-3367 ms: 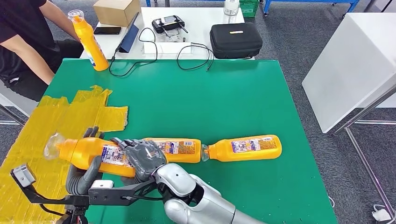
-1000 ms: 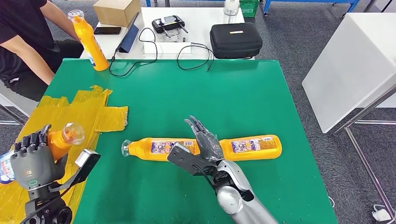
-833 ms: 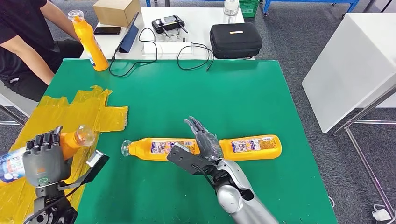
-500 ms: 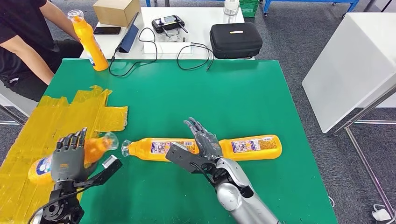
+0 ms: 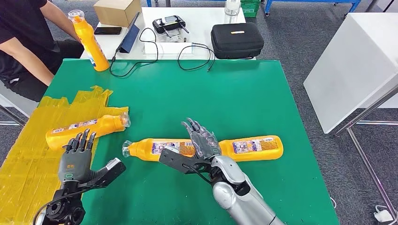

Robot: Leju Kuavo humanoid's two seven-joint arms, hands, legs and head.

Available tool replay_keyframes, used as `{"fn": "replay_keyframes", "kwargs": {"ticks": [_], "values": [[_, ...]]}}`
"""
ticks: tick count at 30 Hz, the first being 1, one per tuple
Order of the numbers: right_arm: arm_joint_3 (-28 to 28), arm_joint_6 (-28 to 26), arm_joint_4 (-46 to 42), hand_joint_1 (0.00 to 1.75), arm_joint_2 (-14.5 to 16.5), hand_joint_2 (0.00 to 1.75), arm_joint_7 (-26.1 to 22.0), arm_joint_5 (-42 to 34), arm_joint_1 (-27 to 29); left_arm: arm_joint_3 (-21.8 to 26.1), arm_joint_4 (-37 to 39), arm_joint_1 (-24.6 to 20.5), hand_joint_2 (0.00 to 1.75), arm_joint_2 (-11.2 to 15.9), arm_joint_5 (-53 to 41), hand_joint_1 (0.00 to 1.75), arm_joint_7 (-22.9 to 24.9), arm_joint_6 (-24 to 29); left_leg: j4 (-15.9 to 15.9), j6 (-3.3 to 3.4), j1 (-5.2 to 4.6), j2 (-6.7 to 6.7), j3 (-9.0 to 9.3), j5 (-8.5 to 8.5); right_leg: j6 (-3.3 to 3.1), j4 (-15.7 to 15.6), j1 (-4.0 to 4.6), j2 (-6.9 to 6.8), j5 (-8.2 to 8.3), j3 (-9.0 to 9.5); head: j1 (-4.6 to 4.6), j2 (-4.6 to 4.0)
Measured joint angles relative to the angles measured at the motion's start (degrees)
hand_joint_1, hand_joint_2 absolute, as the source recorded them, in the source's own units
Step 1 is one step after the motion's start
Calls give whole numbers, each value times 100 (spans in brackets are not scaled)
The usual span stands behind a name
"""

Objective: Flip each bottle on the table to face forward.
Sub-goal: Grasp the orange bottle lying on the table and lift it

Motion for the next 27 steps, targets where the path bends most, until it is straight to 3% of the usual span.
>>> {"fn": "replay_keyframes", "kwargs": {"ticks": [6, 16, 20, 27], "values": [[192, 134, 393, 0, 130, 175, 115, 525, -328, -36, -13, -68, 0, -38, 746, 0, -361, -155, 0, 0, 0, 0, 0, 1, 0, 0, 0, 0, 0, 0, -1, 0], [331, 232, 1491, 0, 495, 175, 88, 879, -756, -30, -386, -154, 0, -402, 2384, 0, -1046, -369, 0, 2, 0, -1, -1, 3, 0, 1, 0, -1, 0, 0, 0, 0], [339, 268, 2195, 0, 682, 175, -48, 924, -911, -20, -805, -114, 0, -671, 3433, 0, -1448, -551, 0, 3, 0, -5, -2, 3, 0, 1, 0, -2, 0, 1, 0, 0], [364, 549, 3554, 0, 1059, 175, -309, 856, -1267, -72, -1280, -83, 0, -939, 4008, 0, -1647, -619, 1, 2, 0, 0, 7, 2, 0, 0, 0, 1, 1, 5, -1, 0]]}}
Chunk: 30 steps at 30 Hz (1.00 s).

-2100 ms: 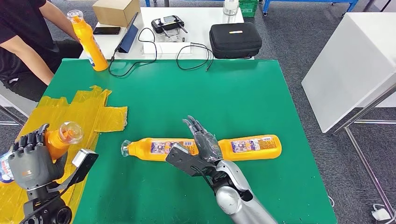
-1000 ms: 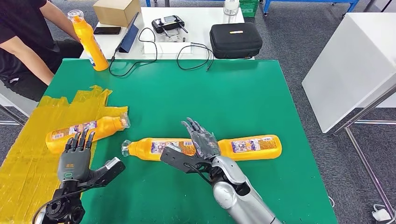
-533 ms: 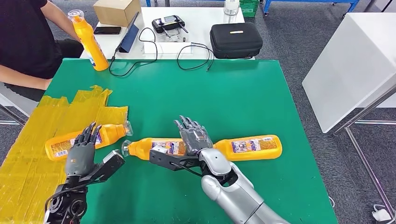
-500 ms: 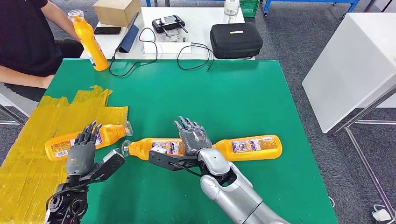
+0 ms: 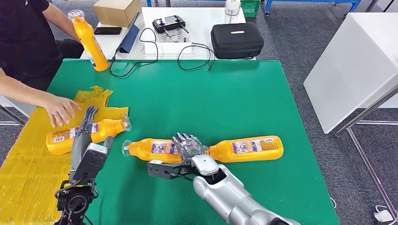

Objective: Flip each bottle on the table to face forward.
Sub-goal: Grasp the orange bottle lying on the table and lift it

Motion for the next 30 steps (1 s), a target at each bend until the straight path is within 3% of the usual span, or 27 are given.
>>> {"fn": "replay_keyframes", "kwargs": {"ticks": [3, 7, 18, 25, 30], "values": [[49, 371, 393, 0, 128, 175, -59, -84, -246, -13, -31, -25, 0, -31, 184, 0, -21, -5, -1, -5, 1, 15, 29, -5, -1, -1, 1, 12, -1, 19, -1, 0], [71, 561, 700, 175, 243, 175, -105, -176, -430, -35, -31, -108, 0, -59, 303, 0, -46, -24, -3, -10, 2, 19, 58, -9, -4, -2, 2, 18, -3, 40, 0, 0], [62, 352, 918, 175, 311, 175, -103, -449, -498, -55, -29, -119, 0, -70, 440, 0, -10, -36, -3, -10, 2, 20, 83, -9, -4, -1, 2, 18, -1, 63, 0, 0], [-164, -492, 679, 175, 237, 175, -243, -881, -219, -26, -31, 23, 0, -88, 1152, 0, 252, -463, -2, -9, 2, 19, 71, -9, -3, -1, 1, 18, -1, 57, 1, 0], [-371, -937, 37, 175, 92, 175, -543, -1343, 215, 106, -84, 180, 0, -129, 1525, 0, 332, -633, -2, -9, 2, 17, 58, -8, -3, -1, 1, 17, -1, 48, 1, 0]]}}
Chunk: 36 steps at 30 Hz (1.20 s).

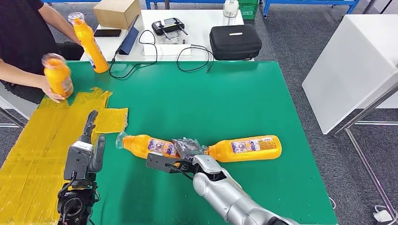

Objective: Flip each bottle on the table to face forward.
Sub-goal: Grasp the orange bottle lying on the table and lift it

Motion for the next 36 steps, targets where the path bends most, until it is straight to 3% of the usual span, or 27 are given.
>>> {"fn": "replay_keyframes", "kwargs": {"ticks": [4, 8, 13, 23, 36], "values": [[-156, -507, -1208, 175, -211, 175, -452, -643, 689, 176, -144, 239, 175, -73, 1220, 0, 317, -550, 1, 1, 0, -3, -28, 0, 1, 0, 0, -2, -1, -23, 0, 0], [-186, -1200, -2608, 175, -492, 175, -1132, -1281, 1245, 321, -291, 588, 175, -142, 3114, 0, 640, -1450, 1, 1, -2, -3, -47, -1, 1, 0, -2, -2, -2, -41, 0, 0], [-110, -1448, -3706, 175, -736, 175, -1463, -1545, 1559, 327, -412, 938, 175, -213, 4550, 0, 913, -2109, 1, 1, -4, -3, -58, -3, 1, -2, -4, -2, -2, -54, 0, 0], [-25, -1494, -4157, 175, -850, 175, -1534, -1617, 1663, 248, -459, 1061, 175, -233, 5087, 0, 1049, -2209, 0, 0, -2, -3, -58, 0, 0, -1, -1, -2, -1, -51, -1, 0], [67, -1365, -4049, 175, -851, 175, -1469, -1632, 1584, -42, -467, 1091, 175, -231, 5280, 0, 1136, -2418, 0, 1, -3, -6, -64, 0, 1, -1, -2, -4, -2, -53, -1, 0]]}}
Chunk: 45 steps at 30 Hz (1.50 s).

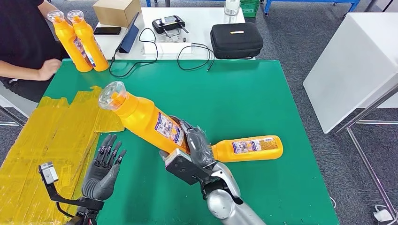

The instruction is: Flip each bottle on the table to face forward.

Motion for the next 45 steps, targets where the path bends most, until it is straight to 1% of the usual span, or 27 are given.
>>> {"fn": "replay_keyframes", "kwargs": {"ticks": [15, 19, 22, 27, 32, 35, 38, 45], "values": [[4, 8, 49, 175, 6, 175, 9, -1, -8, -26, 0, 8, 175, 0, 1, 0, 1, -7, 0, 0, 0, 0, 0, 0, 0, 0, 0, 0, 0, 0, 0, 0], [72, 145, 178, 175, 5, 175, 153, -13, -120, -44, 0, 6, 175, 0, -4, 0, -12, -52, 0, 0, 0, 0, 0, 0, 0, 0, 0, 0, 0, 0, 0, 0], [187, 396, 441, 175, 34, 175, 375, 51, -297, -94, 0, -7, 175, 2, -9, 0, -27, -87, 0, 1, 0, 0, 0, 1, 0, 0, 0, 0, 1, 1, 0, 0], [459, 857, 914, 175, 248, 175, 775, 343, -510, -123, 10, -54, 175, 5, 29, 0, -44, -194, 0, 1, 1, 1, 0, 2, 0, 1, 1, 0, 1, 0, 0, 0], [853, 1544, 1600, 175, 563, 175, 1093, 549, -931, -116, 102, -167, 175, 17, 189, 0, -36, -327, -1, 0, 3, 2, -2, 2, 0, 2, 2, 1, 0, -6, -1, 0], [1020, 1604, 2077, 175, 774, 175, 1147, 579, -1207, -104, 181, -216, 175, 32, 285, 0, -36, -331, -1, 1, 4, 2, -1, 4, 0, 2, 2, 0, 0, -7, -1, 0], [1157, 1610, 2437, 175, 923, 175, 1158, 593, -1366, -111, 245, -237, 175, 38, 345, 0, -22, -333, 0, 2, 3, 2, -2, 5, 0, 2, 1, 0, 0, -7, 1, 0], [1418, 1654, 2688, 175, 1064, 175, 1291, 824, -1543, -93, 325, -236, 175, 58, 422, 0, -55, -290, 1, 3, 0, 2, -5, 5, 0, 1, -1, 1, 1, -9, 1, 0]]}}
